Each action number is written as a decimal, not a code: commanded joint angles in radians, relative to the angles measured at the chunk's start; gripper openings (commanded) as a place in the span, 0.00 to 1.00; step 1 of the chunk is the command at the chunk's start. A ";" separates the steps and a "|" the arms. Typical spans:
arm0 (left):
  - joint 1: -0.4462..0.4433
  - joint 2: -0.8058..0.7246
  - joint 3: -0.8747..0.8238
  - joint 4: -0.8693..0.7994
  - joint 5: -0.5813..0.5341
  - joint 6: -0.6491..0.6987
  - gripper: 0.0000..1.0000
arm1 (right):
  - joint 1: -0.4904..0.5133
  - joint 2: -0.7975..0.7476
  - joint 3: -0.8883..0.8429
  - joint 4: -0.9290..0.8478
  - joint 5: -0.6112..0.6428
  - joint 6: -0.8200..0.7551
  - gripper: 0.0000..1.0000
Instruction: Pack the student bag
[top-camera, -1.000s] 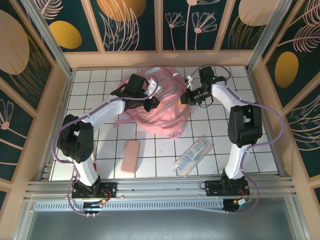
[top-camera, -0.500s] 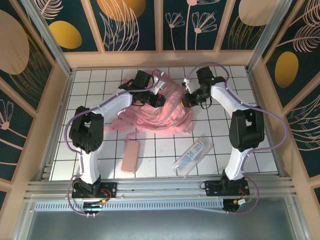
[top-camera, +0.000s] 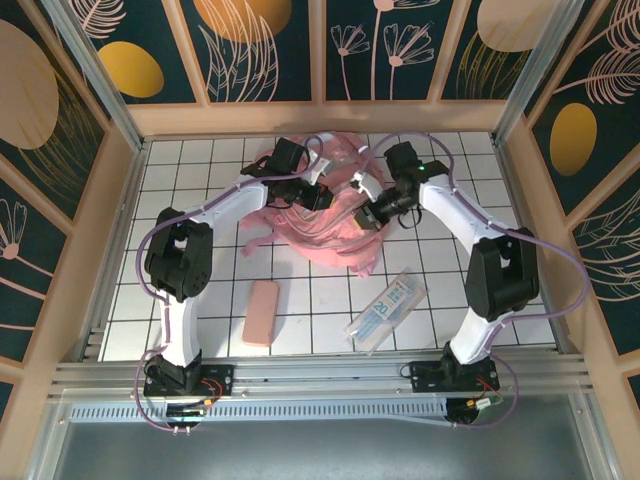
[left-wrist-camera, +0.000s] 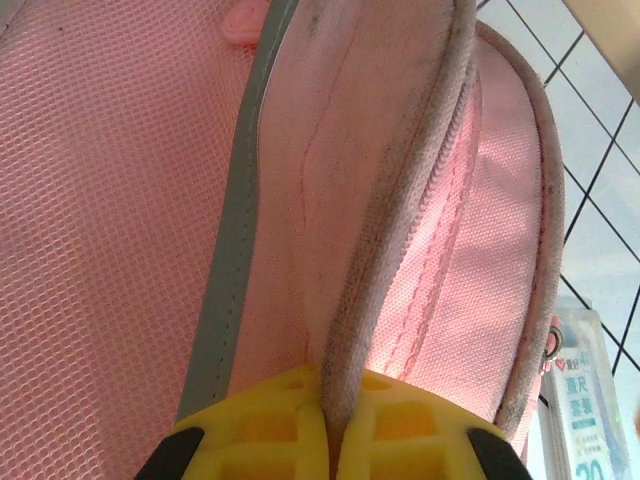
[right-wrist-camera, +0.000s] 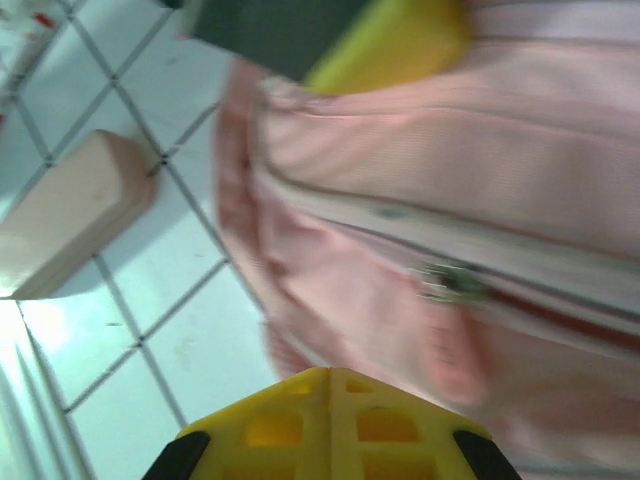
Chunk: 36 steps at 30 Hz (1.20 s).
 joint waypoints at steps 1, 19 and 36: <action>0.019 -0.051 -0.034 0.125 0.021 -0.056 0.00 | 0.037 0.077 0.031 -0.036 -0.137 0.061 0.00; 0.020 -0.073 -0.067 0.206 0.059 -0.142 0.00 | -0.274 -0.348 -0.480 0.723 -0.165 0.650 0.45; 0.020 -0.047 -0.005 0.173 0.139 -0.331 0.00 | -0.154 -0.084 -0.232 0.458 -0.135 0.364 0.55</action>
